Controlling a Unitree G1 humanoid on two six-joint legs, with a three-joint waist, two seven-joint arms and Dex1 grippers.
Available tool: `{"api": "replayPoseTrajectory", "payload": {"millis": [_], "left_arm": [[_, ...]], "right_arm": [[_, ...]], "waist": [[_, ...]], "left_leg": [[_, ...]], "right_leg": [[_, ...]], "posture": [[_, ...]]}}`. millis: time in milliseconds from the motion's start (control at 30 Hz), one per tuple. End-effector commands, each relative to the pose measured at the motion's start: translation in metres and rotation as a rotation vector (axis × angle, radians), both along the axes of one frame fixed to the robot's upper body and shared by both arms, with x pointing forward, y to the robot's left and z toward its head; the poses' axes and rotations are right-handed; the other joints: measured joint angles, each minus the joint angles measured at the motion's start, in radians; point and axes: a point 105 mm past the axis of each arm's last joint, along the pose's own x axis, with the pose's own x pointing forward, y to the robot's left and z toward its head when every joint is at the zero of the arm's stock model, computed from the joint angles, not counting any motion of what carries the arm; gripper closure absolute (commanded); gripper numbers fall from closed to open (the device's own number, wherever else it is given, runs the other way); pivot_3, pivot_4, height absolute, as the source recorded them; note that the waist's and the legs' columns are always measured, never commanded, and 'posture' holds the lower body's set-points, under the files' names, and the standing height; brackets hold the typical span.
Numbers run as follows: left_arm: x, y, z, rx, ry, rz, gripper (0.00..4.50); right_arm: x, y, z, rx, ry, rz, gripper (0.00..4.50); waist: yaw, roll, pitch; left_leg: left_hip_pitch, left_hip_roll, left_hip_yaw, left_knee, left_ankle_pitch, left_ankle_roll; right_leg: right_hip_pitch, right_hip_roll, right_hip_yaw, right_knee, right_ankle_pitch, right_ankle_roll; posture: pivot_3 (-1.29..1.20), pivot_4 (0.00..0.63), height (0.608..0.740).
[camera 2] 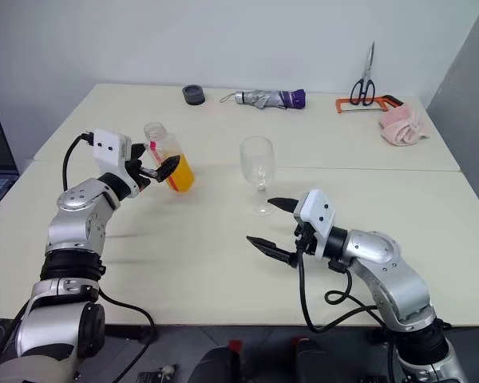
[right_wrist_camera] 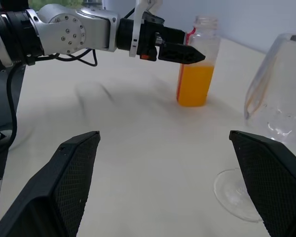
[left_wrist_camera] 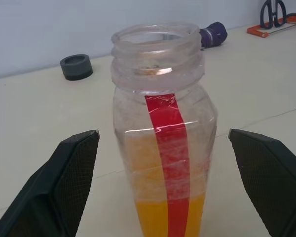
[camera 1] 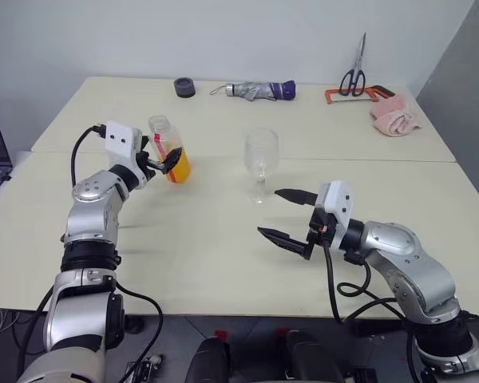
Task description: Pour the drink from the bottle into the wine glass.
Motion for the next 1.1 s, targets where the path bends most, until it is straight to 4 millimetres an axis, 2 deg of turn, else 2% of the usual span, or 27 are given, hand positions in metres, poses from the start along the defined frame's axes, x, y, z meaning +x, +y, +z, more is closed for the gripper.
{"api": "replayPoseTrajectory", "payload": {"millis": [33, 367, 467, 667, 733, 1100], "left_arm": [[0.003, -0.002, 0.018, 0.025, -0.058, -0.015, 0.0], [0.009, -0.001, 0.018, 0.003, -0.062, -0.01, 0.0], [0.011, 0.0, 0.018, 0.0, -0.062, -0.003, 0.57], [0.012, 0.001, 0.019, -0.007, -0.067, 0.0, 2.4], [0.012, 0.0, 0.019, -0.01, -0.069, 0.0, 2.72], [0.011, -0.006, 0.022, -0.027, -0.081, -0.016, 2.76]], "right_arm": [[-0.001, -0.004, 0.025, 0.043, -0.087, -0.027, 0.02], [0.001, -0.006, 0.031, 0.054, -0.098, -0.044, 0.02], [0.0, -0.006, 0.032, 0.057, -0.099, -0.044, 0.0], [0.001, -0.006, 0.031, 0.053, -0.102, -0.045, 0.0], [0.001, -0.006, 0.031, 0.052, -0.103, -0.046, 0.0], [-0.003, -0.006, 0.038, 0.058, -0.128, -0.051, 0.0]], "waist": [[0.0, 0.0, 0.0], [0.0, 0.0, 0.0], [0.0, 0.0, 0.0], [0.0, 0.0, 0.0], [-0.001, 0.0, 0.0], [0.0, 0.0, 0.0]], "left_leg": [[0.0, 0.0, 0.0, 0.0, 0.0, 0.0], [0.0, 0.0, 0.0, 0.0, 0.0, 0.0], [0.0, 0.0, 0.0, 0.0, 0.0, 0.0], [0.0, 0.0, 0.001, 0.0, 0.0, 0.0], [0.0, 0.0, 0.001, 0.0, 0.0, 0.0], [-0.001, 0.0, 0.0, 0.0, 0.0, 0.0]], "right_leg": [[0.0, 0.0, 0.0, 0.0, 0.0, 0.0], [0.0, 0.0, 0.0, 0.0, 0.0, 0.0], [0.0, 0.0, 0.0, 0.0, 0.0, 0.0], [0.0, 0.0, 0.0, 0.0, 0.0, 0.0], [0.0, 0.0, 0.0, 0.0, 0.0, 0.0], [0.0, 0.0, 0.0, 0.0, 0.0, 0.0]], "posture": [[0.0, 0.15, 0.74], [0.0, 0.15, 0.74], [0.0, 0.15, 0.74], [0.0, 0.15, 0.74], [0.0, 0.15, 0.74], [0.0, 0.15, 0.74]]}}
